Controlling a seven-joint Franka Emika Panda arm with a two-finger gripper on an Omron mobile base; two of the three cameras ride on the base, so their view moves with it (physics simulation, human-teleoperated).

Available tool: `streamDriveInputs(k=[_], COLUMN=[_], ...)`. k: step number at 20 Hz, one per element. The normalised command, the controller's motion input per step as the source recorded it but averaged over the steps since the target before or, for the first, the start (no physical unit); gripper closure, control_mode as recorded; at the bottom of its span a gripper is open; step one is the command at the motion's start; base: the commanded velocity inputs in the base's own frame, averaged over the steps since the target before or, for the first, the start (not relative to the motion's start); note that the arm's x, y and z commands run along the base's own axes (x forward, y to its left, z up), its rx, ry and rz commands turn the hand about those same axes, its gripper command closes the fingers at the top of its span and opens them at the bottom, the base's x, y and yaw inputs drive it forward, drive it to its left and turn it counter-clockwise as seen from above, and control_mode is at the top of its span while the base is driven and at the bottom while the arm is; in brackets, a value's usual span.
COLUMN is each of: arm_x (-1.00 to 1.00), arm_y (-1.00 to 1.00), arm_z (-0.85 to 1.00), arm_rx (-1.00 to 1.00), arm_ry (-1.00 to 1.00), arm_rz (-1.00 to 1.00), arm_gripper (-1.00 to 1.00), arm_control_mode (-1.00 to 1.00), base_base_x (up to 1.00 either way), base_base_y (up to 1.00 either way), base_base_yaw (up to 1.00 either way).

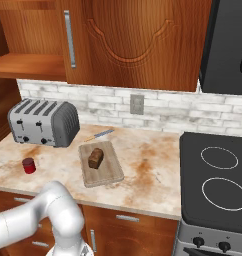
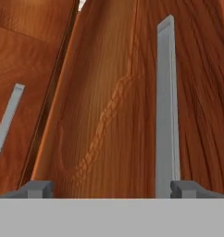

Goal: Pick the bread, place it on the cutting board, pick the jam, place it on the counter, and close the cabinet.

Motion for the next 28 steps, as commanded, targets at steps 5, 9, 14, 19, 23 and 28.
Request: streamDriveInputs(k=[5,9,14,19,23,28], arm_x=[0.24,0.26,0.25,0.30,0.29,0.35], arm_y=[-0.36,-0.41,-0.45,-0.42,-0.44,-0.39], arm_z=[0.00,0.00,0.00,0.00,0.00,0.00], arm_rx=[0.00,0.00,0.01,0.00,0.00,0.01], arm_ry=[0.00,0.00,0.00,0.00,0.00,0.00], arm_rz=[-0.03,-0.01,0.00,-0.01,0.00,-0.01], arm_gripper=[-1.00,-1.00,-1.00,-1.00,-1.00,-1.00], arm_control_mode=[-1.00,-1.00,-1.00,-1.00,-1.00,-1.00], base_base_x=[0.00,0.00,0.00,0.00,0.00,0.00], base_base_y=[0.00,0.00,0.00,0.00,0.00,0.00], base_base_yaw=[0.00,0.00,0.00,0.00,0.00,0.00])
